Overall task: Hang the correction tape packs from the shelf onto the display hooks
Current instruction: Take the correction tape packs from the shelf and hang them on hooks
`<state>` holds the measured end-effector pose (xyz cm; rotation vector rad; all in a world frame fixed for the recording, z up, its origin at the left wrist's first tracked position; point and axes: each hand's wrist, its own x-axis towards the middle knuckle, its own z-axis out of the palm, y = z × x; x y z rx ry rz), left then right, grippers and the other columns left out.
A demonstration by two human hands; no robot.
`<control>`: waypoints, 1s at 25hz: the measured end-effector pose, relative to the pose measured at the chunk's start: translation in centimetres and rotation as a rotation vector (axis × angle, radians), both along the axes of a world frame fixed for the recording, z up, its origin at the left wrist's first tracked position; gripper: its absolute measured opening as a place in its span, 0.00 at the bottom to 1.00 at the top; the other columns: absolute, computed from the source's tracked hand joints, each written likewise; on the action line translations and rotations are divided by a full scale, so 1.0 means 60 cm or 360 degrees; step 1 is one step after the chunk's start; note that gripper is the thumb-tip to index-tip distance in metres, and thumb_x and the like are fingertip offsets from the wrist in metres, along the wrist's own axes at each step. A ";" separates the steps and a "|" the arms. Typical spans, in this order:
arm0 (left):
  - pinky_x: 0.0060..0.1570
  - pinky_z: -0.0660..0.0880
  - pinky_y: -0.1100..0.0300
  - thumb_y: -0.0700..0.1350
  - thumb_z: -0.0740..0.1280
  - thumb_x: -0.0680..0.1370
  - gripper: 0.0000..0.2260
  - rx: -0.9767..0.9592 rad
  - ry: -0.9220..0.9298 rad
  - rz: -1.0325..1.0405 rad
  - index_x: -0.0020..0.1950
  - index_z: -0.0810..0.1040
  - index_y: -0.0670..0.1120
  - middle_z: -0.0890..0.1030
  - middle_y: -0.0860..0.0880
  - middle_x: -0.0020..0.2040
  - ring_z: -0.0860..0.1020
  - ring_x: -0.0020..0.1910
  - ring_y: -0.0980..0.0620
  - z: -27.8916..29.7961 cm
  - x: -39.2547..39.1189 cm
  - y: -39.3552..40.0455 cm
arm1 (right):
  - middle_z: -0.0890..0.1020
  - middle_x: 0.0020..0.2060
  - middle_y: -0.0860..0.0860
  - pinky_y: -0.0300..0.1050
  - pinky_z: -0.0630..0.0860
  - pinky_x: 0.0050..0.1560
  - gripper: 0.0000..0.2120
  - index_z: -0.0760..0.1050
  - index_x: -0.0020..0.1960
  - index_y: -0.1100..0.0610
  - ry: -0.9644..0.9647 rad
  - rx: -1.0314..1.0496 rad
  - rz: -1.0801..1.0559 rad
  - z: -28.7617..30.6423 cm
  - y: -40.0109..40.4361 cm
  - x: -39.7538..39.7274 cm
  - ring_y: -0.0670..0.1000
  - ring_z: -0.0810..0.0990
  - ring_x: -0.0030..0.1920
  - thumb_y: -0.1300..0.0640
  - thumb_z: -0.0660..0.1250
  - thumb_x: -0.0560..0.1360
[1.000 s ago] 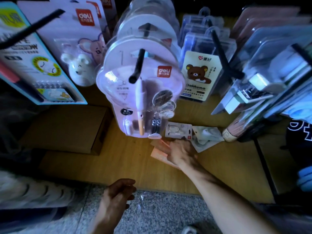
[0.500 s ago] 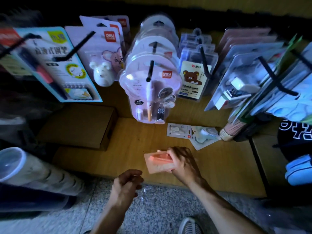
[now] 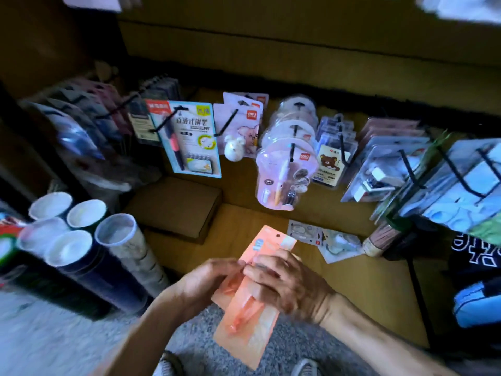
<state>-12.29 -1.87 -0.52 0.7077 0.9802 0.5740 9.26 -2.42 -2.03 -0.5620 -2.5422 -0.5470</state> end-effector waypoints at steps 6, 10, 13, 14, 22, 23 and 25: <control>0.46 0.77 0.55 0.39 0.71 0.69 0.20 0.0107 -0.0028 -0.0137 0.60 0.77 0.36 0.80 0.36 0.53 0.79 0.49 0.42 0.099 -0.008 -0.071 | 0.78 0.60 0.52 0.54 0.76 0.56 0.07 0.78 0.54 0.50 -0.0024 0.0082 0.0039 0.100 -0.056 0.013 0.55 0.81 0.54 0.57 0.63 0.80; 0.51 0.76 0.52 0.44 0.74 0.69 0.22 0.0216 -0.0005 -0.0082 0.62 0.78 0.40 0.82 0.38 0.57 0.80 0.52 0.41 0.157 0.004 -0.120 | 0.81 0.54 0.53 0.54 0.76 0.57 0.07 0.77 0.56 0.51 -0.0016 0.0083 -0.0168 0.155 -0.100 0.011 0.56 0.79 0.53 0.58 0.63 0.79; 0.40 0.80 0.56 0.41 0.72 0.72 0.17 0.0344 -0.0044 0.0229 0.60 0.78 0.39 0.85 0.39 0.48 0.84 0.41 0.45 0.197 0.006 -0.141 | 0.77 0.59 0.53 0.52 0.72 0.57 0.12 0.75 0.61 0.51 0.0207 -0.0033 -0.0427 0.197 -0.116 -0.022 0.56 0.76 0.56 0.59 0.59 0.80; 0.37 0.80 0.56 0.39 0.71 0.72 0.15 0.0374 -0.0040 0.0316 0.59 0.78 0.39 0.85 0.38 0.48 0.84 0.40 0.44 0.206 0.004 -0.144 | 0.75 0.62 0.52 0.50 0.71 0.59 0.16 0.73 0.66 0.51 0.0332 -0.0119 -0.0542 0.206 -0.121 -0.034 0.55 0.75 0.59 0.58 0.59 0.79; 0.44 0.80 0.50 0.36 0.71 0.72 0.10 0.0456 0.0011 0.0885 0.53 0.82 0.43 0.86 0.39 0.46 0.83 0.44 0.39 0.256 -0.013 -0.106 | 0.86 0.46 0.53 0.42 0.78 0.37 0.17 0.81 0.56 0.54 0.1995 -0.2711 -0.0646 0.276 -0.098 -0.095 0.51 0.84 0.40 0.49 0.72 0.69; 0.46 0.80 0.48 0.35 0.71 0.72 0.10 0.0471 0.0019 0.0919 0.52 0.82 0.43 0.86 0.39 0.46 0.84 0.45 0.39 0.261 -0.013 -0.100 | 0.86 0.41 0.55 0.41 0.75 0.32 0.19 0.83 0.51 0.57 0.2038 -0.2892 -0.0582 0.283 -0.095 -0.103 0.52 0.82 0.34 0.44 0.72 0.67; 0.47 0.80 0.47 0.34 0.71 0.72 0.10 0.0530 -0.0011 0.0974 0.52 0.82 0.42 0.86 0.40 0.45 0.84 0.45 0.39 0.275 -0.012 -0.096 | 0.86 0.37 0.55 0.37 0.75 0.31 0.16 0.83 0.47 0.61 0.2091 -0.2885 -0.0430 0.292 -0.091 -0.110 0.48 0.84 0.33 0.48 0.74 0.68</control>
